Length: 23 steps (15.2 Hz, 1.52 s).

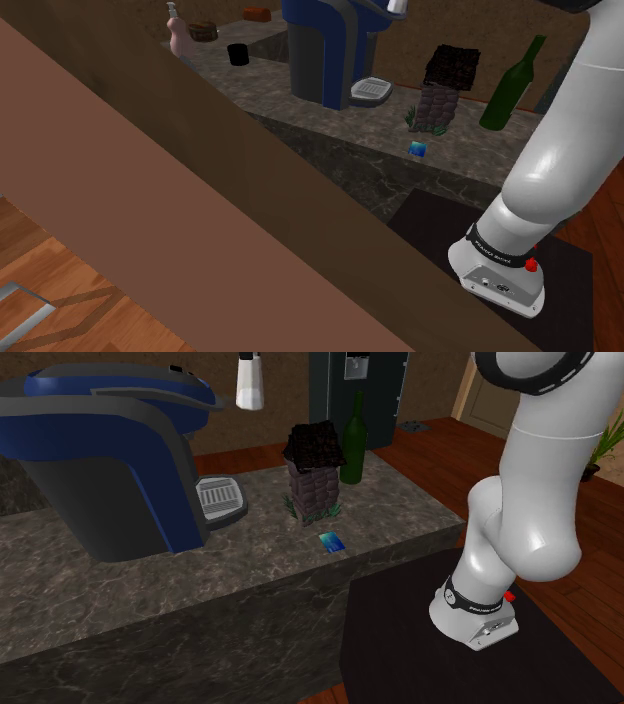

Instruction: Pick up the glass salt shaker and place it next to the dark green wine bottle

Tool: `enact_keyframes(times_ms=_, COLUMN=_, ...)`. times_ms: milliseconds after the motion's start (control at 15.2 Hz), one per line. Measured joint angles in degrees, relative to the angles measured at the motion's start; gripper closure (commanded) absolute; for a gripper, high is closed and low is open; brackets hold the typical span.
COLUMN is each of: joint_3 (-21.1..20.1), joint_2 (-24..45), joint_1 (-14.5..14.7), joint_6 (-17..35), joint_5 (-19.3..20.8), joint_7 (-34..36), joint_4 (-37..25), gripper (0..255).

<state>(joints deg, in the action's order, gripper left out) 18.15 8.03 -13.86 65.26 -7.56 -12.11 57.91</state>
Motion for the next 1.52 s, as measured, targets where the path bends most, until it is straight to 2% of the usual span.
enact_keyframes(times_ms=198, joint_3=1.2, joint_2=-4.4, joint_1=-1.2, joint_6=2.1, joint_5=1.6, joint_7=-3.4, joint_4=6.6, gripper=255)
enact_keyframes(times_ms=396, joint_3=2.8, joint_2=-7.6, joint_1=-3.0, joint_6=2.2, joint_5=2.7, joint_7=-7.3, joint_4=10.0, gripper=255)
enact_keyframes(times_ms=462, joint_3=3.7, joint_2=-7.3, joint_1=-3.8, joint_6=1.7, joint_5=2.6, joint_7=-8.9, joint_4=9.3, gripper=255)
enact_keyframes(times_ms=594, joint_3=4.7, joint_2=-9.7, joint_1=-4.8, joint_6=2.2, joint_5=3.7, joint_7=-11.4, joint_4=12.3, gripper=255)
enact_keyframes(times_ms=924, joint_3=8.0, joint_2=-12.4, joint_1=-7.7, joint_6=2.4, joint_5=5.2, joint_7=-18.0, joint_4=15.3, gripper=255)
enact_keyframes(times_ms=1518, joint_3=16.0, joint_2=-9.8, joint_1=-14.1, joint_6=0.2, joint_5=4.8, joint_7=-32.3, joint_4=11.7, gripper=255)
